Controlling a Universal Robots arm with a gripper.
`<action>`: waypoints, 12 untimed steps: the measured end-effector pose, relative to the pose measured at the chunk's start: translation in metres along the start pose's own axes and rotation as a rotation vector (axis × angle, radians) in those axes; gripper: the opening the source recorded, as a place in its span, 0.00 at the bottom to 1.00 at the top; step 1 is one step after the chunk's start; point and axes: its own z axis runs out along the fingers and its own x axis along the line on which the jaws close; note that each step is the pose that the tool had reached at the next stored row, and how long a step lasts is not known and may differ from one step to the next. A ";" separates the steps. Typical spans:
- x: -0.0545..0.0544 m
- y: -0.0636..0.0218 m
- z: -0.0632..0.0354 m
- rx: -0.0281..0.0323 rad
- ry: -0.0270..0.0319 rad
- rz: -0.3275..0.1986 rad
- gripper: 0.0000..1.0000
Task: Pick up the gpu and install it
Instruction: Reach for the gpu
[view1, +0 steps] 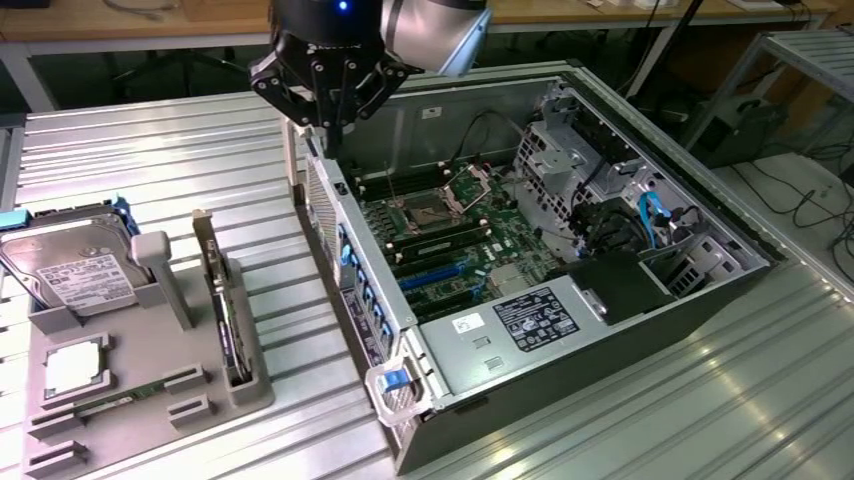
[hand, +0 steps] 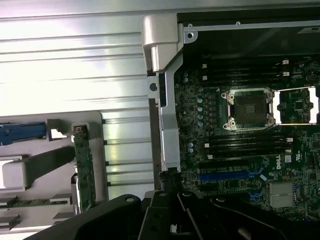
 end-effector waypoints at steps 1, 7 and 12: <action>0.000 0.0000 0.0000 0.0000 0.0000 -0.001 0.11; 0.004 -0.0003 -0.0001 -0.0001 0.0002 -0.004 0.11; 0.009 -0.0007 -0.0002 -0.0002 0.0002 -0.007 0.11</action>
